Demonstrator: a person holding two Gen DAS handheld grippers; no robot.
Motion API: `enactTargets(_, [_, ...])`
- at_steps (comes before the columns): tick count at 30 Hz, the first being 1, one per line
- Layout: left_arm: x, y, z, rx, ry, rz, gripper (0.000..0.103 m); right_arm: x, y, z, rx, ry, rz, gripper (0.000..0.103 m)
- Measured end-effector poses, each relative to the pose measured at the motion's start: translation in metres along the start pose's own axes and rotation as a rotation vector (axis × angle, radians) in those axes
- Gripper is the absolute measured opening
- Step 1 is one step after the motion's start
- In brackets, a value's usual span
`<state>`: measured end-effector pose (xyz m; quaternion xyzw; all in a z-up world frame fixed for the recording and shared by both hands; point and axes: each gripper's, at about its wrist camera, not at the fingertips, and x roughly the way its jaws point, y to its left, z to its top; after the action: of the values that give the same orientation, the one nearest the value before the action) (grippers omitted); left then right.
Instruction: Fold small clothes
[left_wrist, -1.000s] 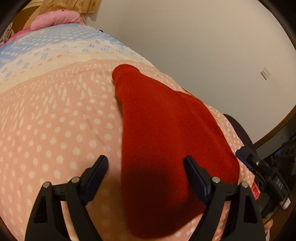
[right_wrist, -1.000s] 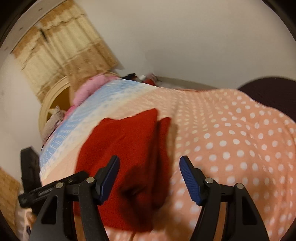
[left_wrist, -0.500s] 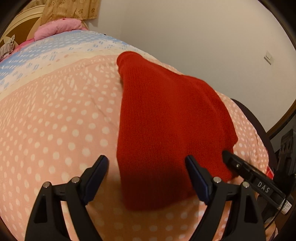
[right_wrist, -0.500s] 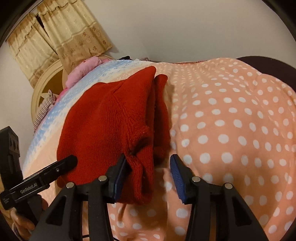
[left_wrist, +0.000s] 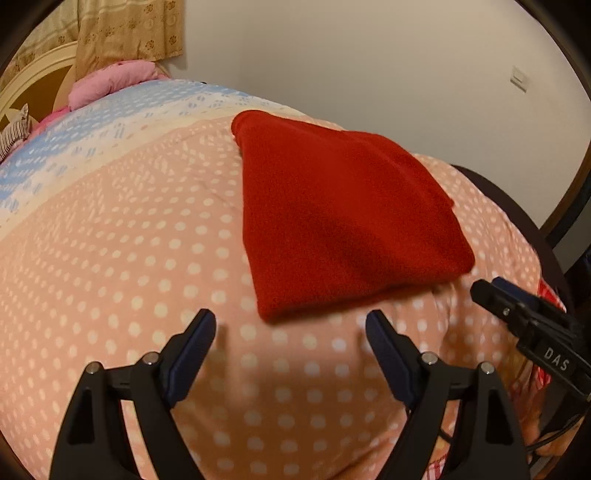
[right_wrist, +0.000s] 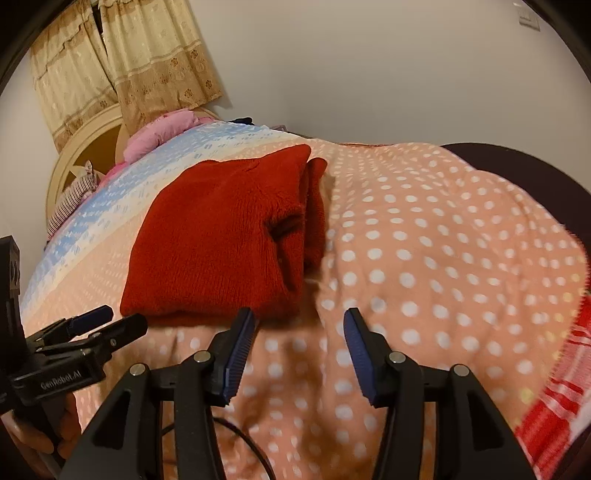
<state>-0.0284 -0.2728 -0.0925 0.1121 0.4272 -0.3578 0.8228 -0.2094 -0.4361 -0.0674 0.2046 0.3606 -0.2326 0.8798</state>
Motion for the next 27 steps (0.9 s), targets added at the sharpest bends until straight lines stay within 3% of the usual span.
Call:
enactTargets(9, [-0.037,-0.008,-0.017,0.038,-0.043,0.048,0.087,-0.055,0.025,-0.028,-0.131,0.012,-0.109,0.064])
enactTargets(12, [-0.043,-0.012,-0.027,0.049,-0.008,0.064,0.090,-0.072,0.030,-0.035,-0.136,0.021,-0.124,0.071])
enactTargets(15, [-0.042,-0.020,-0.039,0.077,0.061,0.069,0.091,-0.079,0.037,-0.038,-0.145,0.046,-0.156,0.072])
enactTargets(19, [-0.053,-0.019,-0.049,0.075,0.108,0.077,0.091,-0.086,0.045,-0.036,-0.111,0.070,-0.118,0.072])
enactTargets(23, [-0.085,-0.018,-0.044,0.084,0.025,0.129,0.091,-0.106,0.059,-0.031,-0.102,0.045,-0.087,0.072])
enactTargets(27, [-0.125,-0.017,-0.030,0.068,-0.141,0.208,0.102,-0.140,0.074,-0.018,-0.115,-0.062,-0.082,0.072])
